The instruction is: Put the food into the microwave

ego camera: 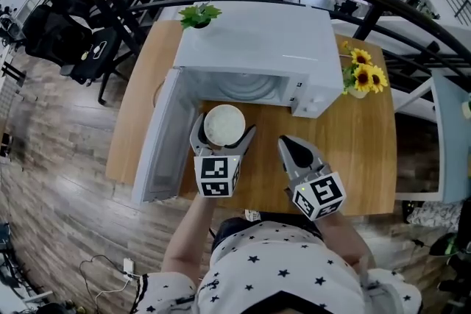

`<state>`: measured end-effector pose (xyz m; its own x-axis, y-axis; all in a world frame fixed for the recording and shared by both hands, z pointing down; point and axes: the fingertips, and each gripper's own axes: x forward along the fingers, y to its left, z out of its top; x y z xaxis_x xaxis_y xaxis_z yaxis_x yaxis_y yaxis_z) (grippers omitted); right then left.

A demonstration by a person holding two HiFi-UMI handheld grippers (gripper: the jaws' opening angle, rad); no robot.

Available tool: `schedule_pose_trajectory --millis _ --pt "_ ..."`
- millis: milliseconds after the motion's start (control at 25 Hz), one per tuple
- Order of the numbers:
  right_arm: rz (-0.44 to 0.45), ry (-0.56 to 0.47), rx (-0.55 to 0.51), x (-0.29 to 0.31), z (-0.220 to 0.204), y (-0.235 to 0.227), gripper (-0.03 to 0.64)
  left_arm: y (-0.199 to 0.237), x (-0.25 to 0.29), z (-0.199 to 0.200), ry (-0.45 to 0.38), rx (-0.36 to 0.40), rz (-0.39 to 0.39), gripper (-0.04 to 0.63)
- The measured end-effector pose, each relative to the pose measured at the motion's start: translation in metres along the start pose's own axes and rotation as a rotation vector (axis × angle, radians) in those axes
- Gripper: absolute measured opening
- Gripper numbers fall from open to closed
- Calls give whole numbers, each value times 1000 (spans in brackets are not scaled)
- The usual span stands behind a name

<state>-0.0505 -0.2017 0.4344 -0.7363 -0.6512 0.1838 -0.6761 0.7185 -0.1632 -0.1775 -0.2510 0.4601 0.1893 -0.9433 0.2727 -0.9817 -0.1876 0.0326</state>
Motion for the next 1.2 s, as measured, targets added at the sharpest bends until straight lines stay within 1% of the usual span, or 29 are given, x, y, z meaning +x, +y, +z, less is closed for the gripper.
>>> schedule_pose_trajectory --millis 480,720,1080,1200 --pt "39 45 14 24 -6 -23 5 6 73 -7 39 21 6 529" --pt "57 62 14 31 -10 -26 5 13 98 -15 55 10 16 529" --pt "57 83 30 37 -17 -38 5 16 134 -27 94 22 17 529" --pt "59 93 36 39 -20 -40 5 17 145 -28 94 27 22 529"
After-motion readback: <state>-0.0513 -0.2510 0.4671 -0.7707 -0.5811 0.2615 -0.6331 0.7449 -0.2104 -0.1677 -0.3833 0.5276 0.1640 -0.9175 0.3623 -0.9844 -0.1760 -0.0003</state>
